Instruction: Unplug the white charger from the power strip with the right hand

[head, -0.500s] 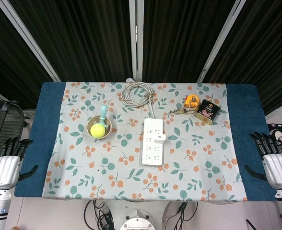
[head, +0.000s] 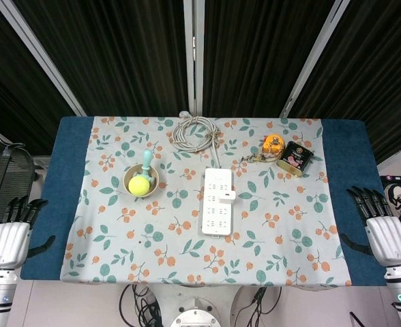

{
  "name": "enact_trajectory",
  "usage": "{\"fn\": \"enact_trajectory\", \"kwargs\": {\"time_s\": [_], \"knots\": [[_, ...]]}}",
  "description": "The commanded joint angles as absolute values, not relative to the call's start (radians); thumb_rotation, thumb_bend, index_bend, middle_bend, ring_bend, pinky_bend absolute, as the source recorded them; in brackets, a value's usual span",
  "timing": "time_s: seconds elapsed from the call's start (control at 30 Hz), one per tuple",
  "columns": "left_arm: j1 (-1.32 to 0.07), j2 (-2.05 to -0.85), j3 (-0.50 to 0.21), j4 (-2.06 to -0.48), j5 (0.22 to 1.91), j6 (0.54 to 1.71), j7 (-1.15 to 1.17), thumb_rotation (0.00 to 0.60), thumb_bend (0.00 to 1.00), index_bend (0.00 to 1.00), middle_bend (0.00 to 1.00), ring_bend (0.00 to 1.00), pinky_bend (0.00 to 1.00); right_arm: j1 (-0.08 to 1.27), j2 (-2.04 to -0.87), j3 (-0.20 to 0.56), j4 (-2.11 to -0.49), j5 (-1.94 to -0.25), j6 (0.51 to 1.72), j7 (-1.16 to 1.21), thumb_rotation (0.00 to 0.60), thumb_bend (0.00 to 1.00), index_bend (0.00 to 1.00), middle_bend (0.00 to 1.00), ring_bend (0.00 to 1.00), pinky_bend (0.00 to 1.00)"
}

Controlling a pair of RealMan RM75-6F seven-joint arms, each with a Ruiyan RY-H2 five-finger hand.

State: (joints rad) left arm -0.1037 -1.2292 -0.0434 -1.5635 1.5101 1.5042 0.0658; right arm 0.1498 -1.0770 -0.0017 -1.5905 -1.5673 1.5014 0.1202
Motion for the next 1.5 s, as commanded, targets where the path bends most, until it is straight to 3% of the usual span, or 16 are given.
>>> {"fn": "enact_trajectory", "kwargs": {"time_s": [0.03, 0.23, 0.43, 0.77, 1.13, 1.33, 1.5], "knots": [[-0.139, -1.218, -0.038, -1.581, 1.575, 1.490, 0.081, 0.600, 0.19, 0.17, 0.14, 0.03, 0.01, 0.180, -1.052, 0.012, -1.602, -1.581, 1.465, 0.183, 0.600, 0.12, 0.00, 0.06, 0.00, 0.00], [-0.269, -1.217, 0.003, -1.635, 1.782, 1.384, 0.067, 0.600, 0.19, 0.18, 0.15, 0.03, 0.03, 0.296, -0.964, 0.069, -1.682, -1.586, 1.332, 0.177, 0.600, 0.12, 0.00, 0.07, 0.00, 0.00], [-0.440, -1.286, 0.021, -1.674, 1.922, 1.195, 0.075, 0.600, 0.19, 0.18, 0.16, 0.03, 0.03, 0.445, -0.901, 0.151, -1.800, -1.490, 1.129, 0.031, 0.600, 0.14, 0.00, 0.10, 0.00, 0.00], [-0.681, -1.480, -0.056, -1.618, 1.879, 0.900, 0.125, 0.600, 0.19, 0.17, 0.15, 0.03, 0.04, 0.684, -1.090, 0.217, -1.876, -1.216, 0.871, -0.295, 0.600, 0.15, 0.00, 0.14, 0.00, 0.04], [-0.803, -1.631, -0.091, -1.492, 1.747, 0.763, 0.118, 0.600, 0.25, 0.15, 0.14, 0.03, 0.04, 0.863, -1.303, 0.199, -1.829, -0.885, 0.883, -0.610, 0.600, 0.16, 0.02, 0.20, 0.02, 0.12], [-0.839, -1.685, -0.103, -1.446, 1.689, 0.745, 0.117, 0.600, 0.26, 0.12, 0.14, 0.06, 0.13, 0.939, -1.398, 0.182, -1.798, -0.716, 0.948, -0.741, 0.600, 0.11, 0.05, 0.23, 0.05, 0.15], [-0.858, -1.727, -0.112, -1.408, 1.648, 0.753, 0.100, 0.600, 0.26, 0.10, 0.14, 0.06, 0.13, 0.986, -1.454, 0.175, -1.772, -0.624, 0.991, -0.804, 0.600, 0.09, 0.07, 0.23, 0.05, 0.16]]}}
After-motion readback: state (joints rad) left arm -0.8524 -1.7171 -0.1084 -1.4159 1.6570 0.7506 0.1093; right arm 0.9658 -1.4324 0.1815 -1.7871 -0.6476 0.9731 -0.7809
